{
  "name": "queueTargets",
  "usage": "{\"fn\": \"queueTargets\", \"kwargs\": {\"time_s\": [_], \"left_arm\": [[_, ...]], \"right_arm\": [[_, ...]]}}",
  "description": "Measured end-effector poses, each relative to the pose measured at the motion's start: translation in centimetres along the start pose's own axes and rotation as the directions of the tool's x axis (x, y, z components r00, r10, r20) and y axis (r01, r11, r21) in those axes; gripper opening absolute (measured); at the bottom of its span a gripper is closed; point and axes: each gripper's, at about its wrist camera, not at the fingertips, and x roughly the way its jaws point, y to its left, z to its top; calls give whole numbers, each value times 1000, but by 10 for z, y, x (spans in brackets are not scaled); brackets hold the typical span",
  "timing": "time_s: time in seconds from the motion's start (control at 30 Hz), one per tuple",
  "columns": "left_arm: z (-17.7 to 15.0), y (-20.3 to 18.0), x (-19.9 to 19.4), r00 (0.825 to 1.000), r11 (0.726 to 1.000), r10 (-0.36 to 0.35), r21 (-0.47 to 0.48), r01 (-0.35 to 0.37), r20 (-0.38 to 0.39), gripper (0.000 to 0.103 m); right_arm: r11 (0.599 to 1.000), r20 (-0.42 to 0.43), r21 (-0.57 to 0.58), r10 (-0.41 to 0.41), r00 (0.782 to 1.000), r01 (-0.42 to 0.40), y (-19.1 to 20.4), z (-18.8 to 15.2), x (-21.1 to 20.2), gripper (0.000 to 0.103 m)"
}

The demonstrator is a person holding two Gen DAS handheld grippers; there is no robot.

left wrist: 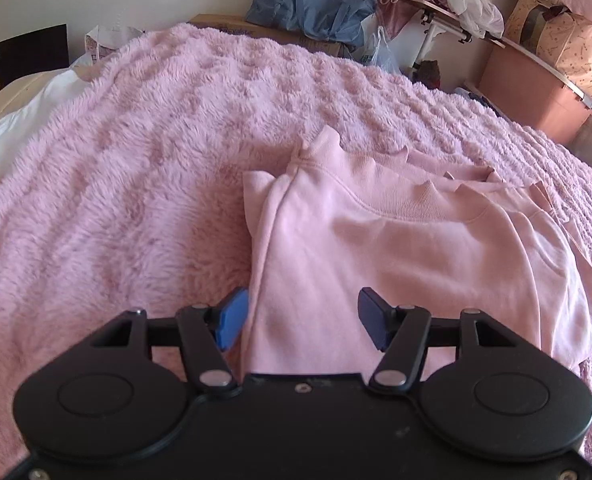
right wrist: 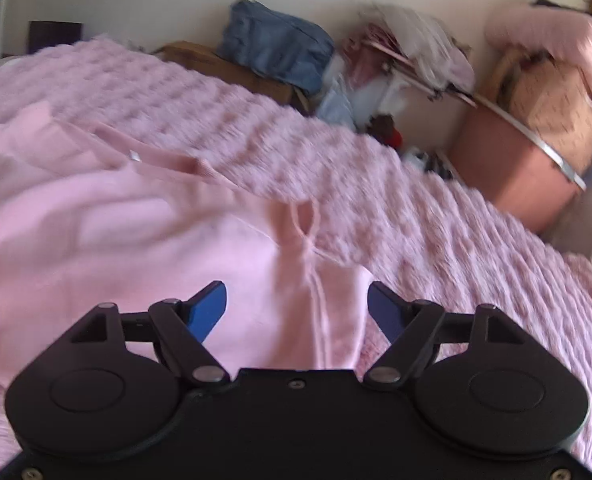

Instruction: Fold small clothes

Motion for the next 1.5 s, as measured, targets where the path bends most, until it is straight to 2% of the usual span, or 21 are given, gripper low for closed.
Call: {"fn": "queueTargets", "kwargs": {"time_s": [0.07, 0.13, 0.2, 0.27, 0.3, 0.37, 0.4, 0.43, 0.47, 0.5, 0.53, 0.6, 0.7, 0.8, 0.87, 0.97, 1.13, 1.27, 1.4, 1.47, 1.5], "left_arm": [[12, 8, -4, 1000, 1000, 12, -4, -12, 12, 64], [24, 16, -6, 1000, 1000, 17, -20, -17, 17, 64], [35, 24, -10, 1000, 999, 14, -40, -13, 22, 64], [44, 29, -12, 1000, 999, 9, -43, -8, 29, 64], [49, 30, -12, 1000, 999, 2, -34, -1, 31, 64], [59, 33, -10, 999, 1000, -21, -20, 21, 28, 64], [63, 34, -7, 999, 999, -31, -22, 31, 24, 64], [67, 36, -4, 999, 999, -45, -30, 45, 16, 64], [70, 39, 1, 998, 997, -62, -41, 62, 7, 64], [73, 41, 5, 998, 996, -71, -51, 71, 2, 64], [75, 43, 9, 997, 996, -74, -54, 73, -4, 64], [77, 45, 21, 998, 997, -57, -43, 56, -20, 64], [75, 49, 38, 998, 999, -40, -30, 39, -50, 64], [71, 56, 53, 997, 999, -28, -36, 26, -69, 64], [68, 62, 63, 996, 998, -37, -51, 33, -86, 64], [65, 71, 78, 991, 993, -82, -98, 72, -107, 64], [65, 77, 107, 969, 960, -208, -215, 178, -129, 64], [67, 69, 127, 941, 929, -309, -254, 269, -135, 63], [70, 52, 133, 943, 944, -294, -204, 261, -153, 59], [72, 49, 131, 941, 943, -305, -185, 276, -150, 57], [73, 50, 131, 937, 940, -315, -187, 285, -152, 53]], "right_arm": [[992, -15, -110, 51, 999, -53, 40, 14, -11, 78], [964, -81, -256, 56, 995, -75, 91, 24, -13, 79], [937, -35, -335, 93, 995, -99, 135, 28, -21, 80], [932, 13, -345, 126, 992, -113, 169, 35, -31, 88], [925, 45, -359, 153, 987, -127, 186, 37, -37, 95], [888, 88, -418, 249, 965, -191, 216, 40, -49, 93], [874, 85, -438, 275, 958, -212, 229, 42, -51, 83], [869, 89, -449, 273, 958, -206, 244, 44, -49, 63], [861, 83, -469, 265, 961, -197, 257, 44, -46, 51], [848, 57, -493, 257, 965, -197, 269, 44, -40, 29], [837, 36, -508, 255, 966, -202, 279, 43, -35, 22], [806, 13, -548, 278, 960, -226, 299, 36, -33, 22], [785, 13, -571, 300, 954, -239, 317, 31, -33, 22], [763, 31, -612, 286, 958, -208, 332, 29, -31, 24], [758, 25, -611, 306, 952, -228, 340, 30, -33, 25], [746, 38, -629, 308, 951, -217, 352, 33, -31, 36], [728, 24, -658, 275, 961, -192, 368, 34, -18, 37], [729, 41, -667, 241, 970, -153, 374, 31, -13, 38], [739, 44, -657, 235, 971, -149, 377, 29, -15, 37], [759, 48, -630, 248, 968, -163, 373, 33, -22, 32], [775, 49, -607, 256, 966, -175, 369, 37, -23, 29]]}}
